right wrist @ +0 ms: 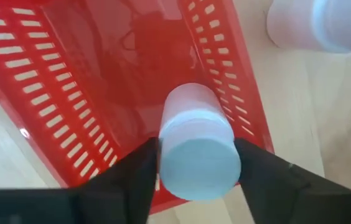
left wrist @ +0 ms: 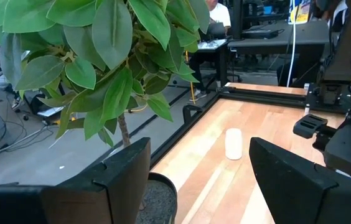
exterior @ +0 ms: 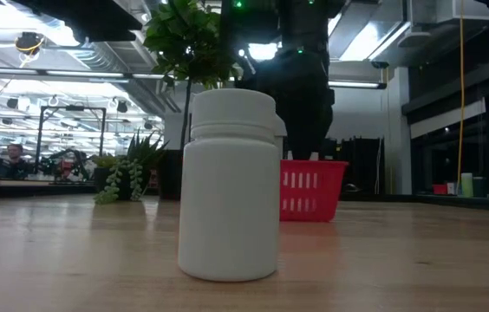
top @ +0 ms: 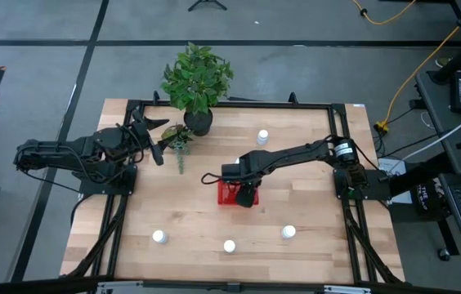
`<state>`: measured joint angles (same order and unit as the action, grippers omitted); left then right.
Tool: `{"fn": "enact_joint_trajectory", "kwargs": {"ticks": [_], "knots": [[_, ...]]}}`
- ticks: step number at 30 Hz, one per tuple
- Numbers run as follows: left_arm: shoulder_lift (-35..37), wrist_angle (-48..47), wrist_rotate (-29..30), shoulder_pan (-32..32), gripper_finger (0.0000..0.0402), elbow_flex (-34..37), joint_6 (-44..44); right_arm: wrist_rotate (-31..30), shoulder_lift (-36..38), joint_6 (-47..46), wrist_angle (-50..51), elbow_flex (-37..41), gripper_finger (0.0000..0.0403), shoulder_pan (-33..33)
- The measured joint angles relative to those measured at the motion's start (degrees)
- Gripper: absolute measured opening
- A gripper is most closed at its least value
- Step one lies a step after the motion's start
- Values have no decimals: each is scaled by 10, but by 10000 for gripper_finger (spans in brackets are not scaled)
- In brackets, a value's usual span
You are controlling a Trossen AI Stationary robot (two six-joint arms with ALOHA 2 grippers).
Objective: Pick and place pill bottles into a basket
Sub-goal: Put the white medicine bottle into the red basket
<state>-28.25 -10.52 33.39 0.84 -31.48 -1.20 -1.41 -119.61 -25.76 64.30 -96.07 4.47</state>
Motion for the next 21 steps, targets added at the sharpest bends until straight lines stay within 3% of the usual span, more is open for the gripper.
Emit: {"fn": "enact_joint_trajectory", "kwargs": {"ticks": [7,16,21], "knots": [[0,0,0,0,267,0,0,1,1,-20,4,-3,279,-1],[0,0,0,0,267,0,10,-29,2,-17,64,-135,284,-1],[0,0,0,0,267,0,10,-42,4,5,72,-196,280,-36]]}}
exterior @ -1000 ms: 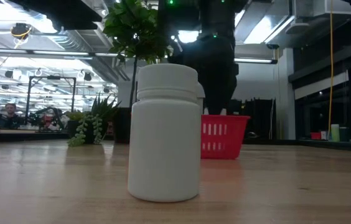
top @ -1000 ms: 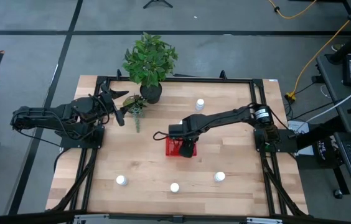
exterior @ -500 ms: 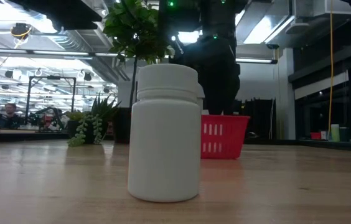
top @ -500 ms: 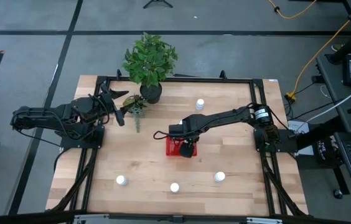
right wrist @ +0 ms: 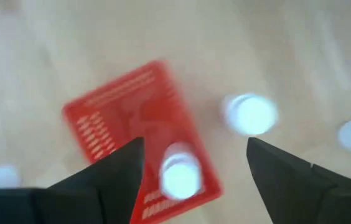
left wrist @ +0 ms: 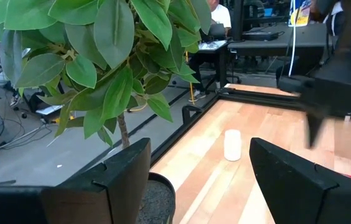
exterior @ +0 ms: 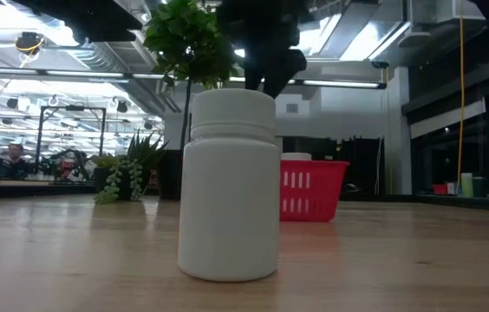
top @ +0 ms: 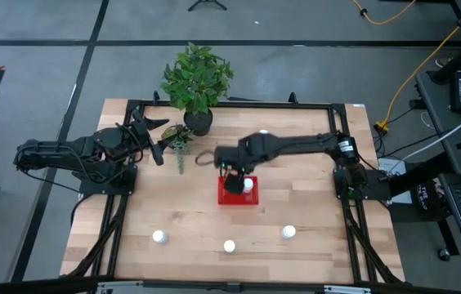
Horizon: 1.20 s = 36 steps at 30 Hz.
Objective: Pick and place pill bottles into a basket
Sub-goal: Put the white medicine bottle into the red basket
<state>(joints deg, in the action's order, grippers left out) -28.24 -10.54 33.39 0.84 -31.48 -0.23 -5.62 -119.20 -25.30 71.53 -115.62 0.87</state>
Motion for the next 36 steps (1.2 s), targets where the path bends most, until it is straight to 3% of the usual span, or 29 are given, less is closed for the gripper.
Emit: {"fn": "enact_joint_trajectory", "kwargs": {"ticks": [12,22,36], "knots": [[0,0,0,0,267,0,1,-3,-1,3,2,0,304,-63],[0,0,0,0,267,0,16,31,-5,-30,-64,105,320,-68],[0,0,0,0,267,0,16,33,-17,-14,-119,167,320,-81]]}}
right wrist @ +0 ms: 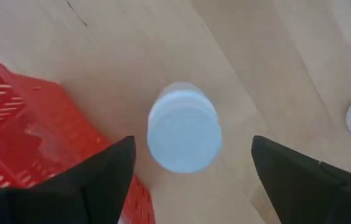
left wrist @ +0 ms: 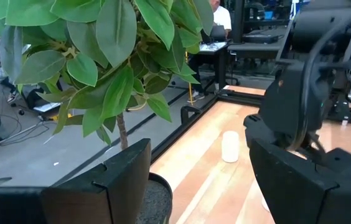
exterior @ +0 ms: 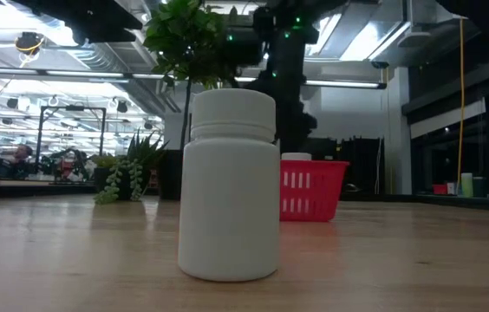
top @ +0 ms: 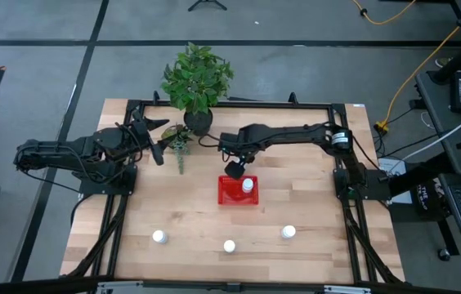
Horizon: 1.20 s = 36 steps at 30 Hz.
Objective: Pick and place pill bottles into a basket
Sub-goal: Put the white medicine bottle into the red basket
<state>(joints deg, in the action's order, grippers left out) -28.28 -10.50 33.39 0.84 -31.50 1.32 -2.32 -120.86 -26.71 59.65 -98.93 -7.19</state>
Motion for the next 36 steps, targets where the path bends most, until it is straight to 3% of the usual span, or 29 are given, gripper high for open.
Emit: {"fn": "enact_joint_trajectory", "kwargs": {"ticks": [13,20,27,36], "knots": [[0,4,0,0,267,0,1,16,0,16,-63,37,308,-8],[0,4,0,0,267,0,0,20,0,19,-68,38,258,-8],[0,4,0,0,267,0,0,20,1,30,-68,37,156,-8],[0,4,0,0,267,0,10,6,0,52,-25,-21,153,-3]]}}
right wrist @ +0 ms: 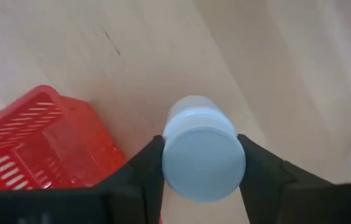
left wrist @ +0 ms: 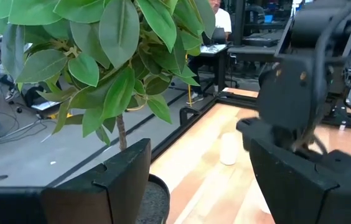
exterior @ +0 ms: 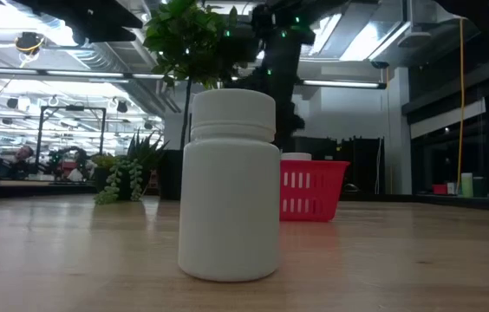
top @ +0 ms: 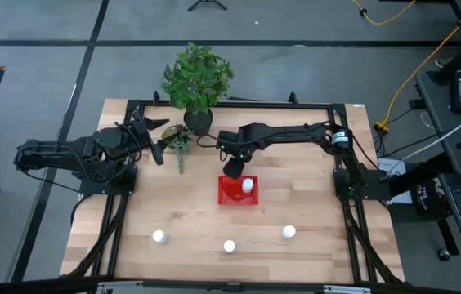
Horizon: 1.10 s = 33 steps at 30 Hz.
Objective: Pick and place pill bottles into a basket
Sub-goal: Put the white medicine bottle into the red basket
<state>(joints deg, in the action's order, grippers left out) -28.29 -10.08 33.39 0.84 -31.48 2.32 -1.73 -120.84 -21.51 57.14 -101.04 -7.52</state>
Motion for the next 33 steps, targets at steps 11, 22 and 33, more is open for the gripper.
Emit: {"fn": "enact_joint_trajectory", "kwargs": {"ticks": [11,22,33], "knots": [[0,0,0,0,267,0,0,-42,0,7,148,-161,153,69],[0,-4,0,0,267,0,-1,-42,0,-38,137,-146,153,136],[0,-4,0,0,267,1,11,-42,0,-37,59,-42,153,137]]}}
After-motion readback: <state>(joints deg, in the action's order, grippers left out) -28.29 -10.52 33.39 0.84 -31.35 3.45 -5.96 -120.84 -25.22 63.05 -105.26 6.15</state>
